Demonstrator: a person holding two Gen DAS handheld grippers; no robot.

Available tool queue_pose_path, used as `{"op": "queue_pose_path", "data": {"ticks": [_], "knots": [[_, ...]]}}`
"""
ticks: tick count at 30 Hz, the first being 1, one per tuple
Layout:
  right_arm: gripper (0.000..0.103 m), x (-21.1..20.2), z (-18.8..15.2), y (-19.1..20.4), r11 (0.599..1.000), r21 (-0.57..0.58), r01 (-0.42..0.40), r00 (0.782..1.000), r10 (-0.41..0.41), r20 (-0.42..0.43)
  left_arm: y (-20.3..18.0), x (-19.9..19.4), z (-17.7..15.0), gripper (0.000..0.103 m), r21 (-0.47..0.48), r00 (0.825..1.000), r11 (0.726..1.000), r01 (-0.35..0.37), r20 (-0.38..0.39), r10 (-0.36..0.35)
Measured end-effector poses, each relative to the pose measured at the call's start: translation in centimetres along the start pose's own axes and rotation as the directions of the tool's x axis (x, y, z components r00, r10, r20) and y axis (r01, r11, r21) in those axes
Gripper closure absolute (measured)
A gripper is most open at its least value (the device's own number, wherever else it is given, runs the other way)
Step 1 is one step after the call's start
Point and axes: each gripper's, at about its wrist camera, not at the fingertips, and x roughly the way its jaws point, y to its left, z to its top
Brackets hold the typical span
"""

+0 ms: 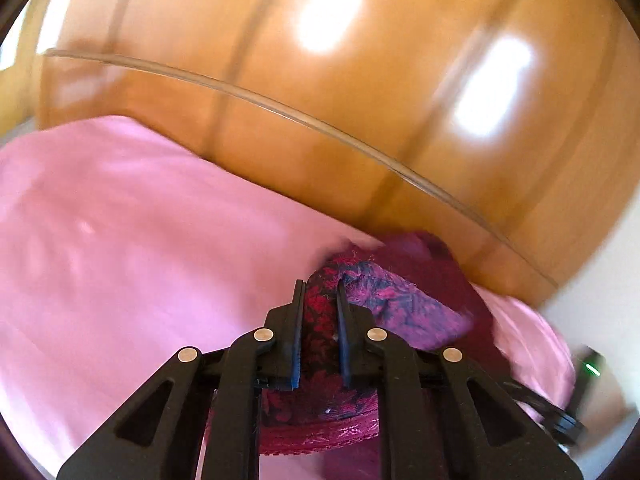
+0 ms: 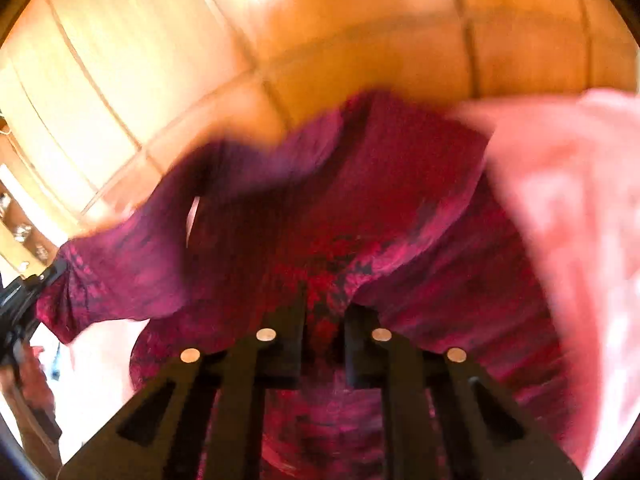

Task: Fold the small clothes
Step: 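Grasp the sweater hem with the left gripper while the right gripper grasps the hem, then lift and shake the sweater open with both grippers, then lay it flat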

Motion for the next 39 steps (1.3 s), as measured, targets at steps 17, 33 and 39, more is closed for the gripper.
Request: {"op": "queue_pose_path", "data": {"ticks": [17,33,39], "knots": [[0.092,-3.5,11.5,-23.9,0.836,0.452,0.311,0.917,-0.389,0.088,14.5,5.1,8.2,0.078,-0.305,0.883,0.836,-0.456,-0.034,0.469],[0.032,-6.7,8.5,-20.7,0.937,0.277,0.214,0.969,-0.239,0.061,6.9,4.5,-5.6,0.034,-0.182,0.963,0.973,0.143,-0.202,-0.179],[0.063,-2.3,-1.0,-13.8,0.99,0.106,0.087,0.978,-0.065,-0.199,3.8,5.7,-9.8,0.035,-0.239,0.903,0.931,0.275,-0.268,-0.335]]}}
